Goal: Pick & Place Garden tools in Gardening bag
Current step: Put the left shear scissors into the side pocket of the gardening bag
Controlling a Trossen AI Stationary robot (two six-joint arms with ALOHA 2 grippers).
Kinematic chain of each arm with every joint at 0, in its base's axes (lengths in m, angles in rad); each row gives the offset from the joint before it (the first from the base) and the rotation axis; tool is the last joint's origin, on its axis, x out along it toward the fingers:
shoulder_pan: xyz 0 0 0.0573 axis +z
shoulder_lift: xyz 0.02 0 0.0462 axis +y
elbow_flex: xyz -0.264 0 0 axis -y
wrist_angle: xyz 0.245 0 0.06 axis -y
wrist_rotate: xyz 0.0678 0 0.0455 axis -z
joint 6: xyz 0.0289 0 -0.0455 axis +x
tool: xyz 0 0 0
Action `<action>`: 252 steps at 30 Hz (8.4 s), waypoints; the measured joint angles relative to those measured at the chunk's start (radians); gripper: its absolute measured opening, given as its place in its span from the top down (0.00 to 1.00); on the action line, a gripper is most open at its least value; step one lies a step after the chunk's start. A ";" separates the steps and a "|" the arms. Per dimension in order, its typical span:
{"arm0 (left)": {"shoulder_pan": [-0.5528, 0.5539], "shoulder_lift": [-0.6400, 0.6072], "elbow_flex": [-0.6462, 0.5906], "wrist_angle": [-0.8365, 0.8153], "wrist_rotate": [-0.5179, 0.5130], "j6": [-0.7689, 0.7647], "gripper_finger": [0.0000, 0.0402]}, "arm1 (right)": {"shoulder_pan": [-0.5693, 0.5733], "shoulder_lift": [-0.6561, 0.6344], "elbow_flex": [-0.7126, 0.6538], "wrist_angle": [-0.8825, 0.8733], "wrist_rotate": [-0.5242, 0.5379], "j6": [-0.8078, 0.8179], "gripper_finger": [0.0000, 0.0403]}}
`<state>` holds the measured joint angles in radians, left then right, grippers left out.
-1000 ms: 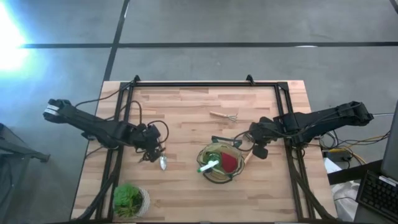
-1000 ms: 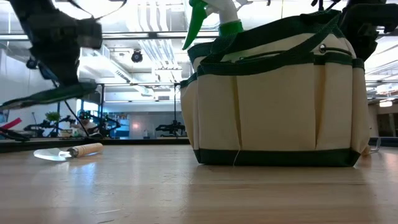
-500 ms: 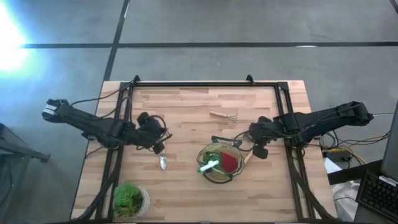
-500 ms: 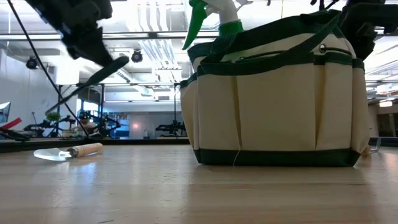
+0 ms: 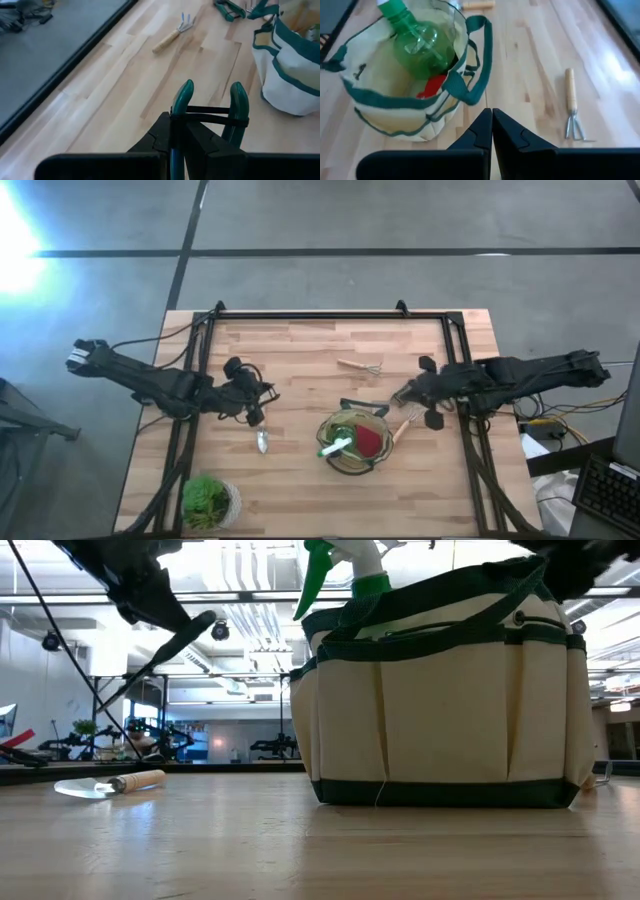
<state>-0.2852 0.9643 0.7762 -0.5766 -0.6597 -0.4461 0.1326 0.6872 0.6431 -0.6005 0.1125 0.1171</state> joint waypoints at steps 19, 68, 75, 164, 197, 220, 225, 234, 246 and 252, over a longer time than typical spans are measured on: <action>0.000 -0.031 -0.070 0.233 -0.143 0.139 0.94 | 0.000 -0.517 -0.094 0.078 0.185 -0.086 0.98; 0.016 -0.028 -0.195 0.818 -0.122 0.541 0.94 | 0.000 -0.575 -0.094 0.077 0.185 -0.084 0.98; 0.043 -0.021 -0.196 0.883 -0.054 0.552 0.94 | 0.000 -0.575 -0.094 0.078 0.185 -0.084 0.98; 0.136 0.282 -0.289 1.599 0.640 0.373 0.94 | 0.000 -0.575 -0.094 0.077 0.185 -0.084 0.98; 0.136 0.387 -0.289 1.675 0.645 0.273 0.94 | 0.000 -0.575 -0.094 0.077 0.185 -0.084 0.98; 0.140 0.565 -0.176 1.728 0.678 0.254 0.94 | 0.000 -0.575 -0.094 0.078 0.185 -0.084 0.98; 0.143 0.588 -0.164 1.728 0.679 0.254 0.94 | 0.000 -0.575 -0.094 0.078 0.185 -0.084 0.98; 0.148 0.588 -0.172 1.719 0.685 0.272 0.94 | 0.000 -0.575 -0.094 0.078 0.185 -0.084 0.98; 0.148 0.585 -0.203 1.761 0.644 0.319 0.94 | 0.000 -0.575 -0.094 0.078 0.185 -0.084 0.98; 0.148 0.585 -0.280 1.874 0.616 0.312 0.94 | 0.000 -0.575 -0.094 0.078 0.185 -0.084 0.98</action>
<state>-0.1375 1.5488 0.4965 1.2969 -0.0441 -0.1338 0.1322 0.1127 0.5495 -0.5224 0.2973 0.0334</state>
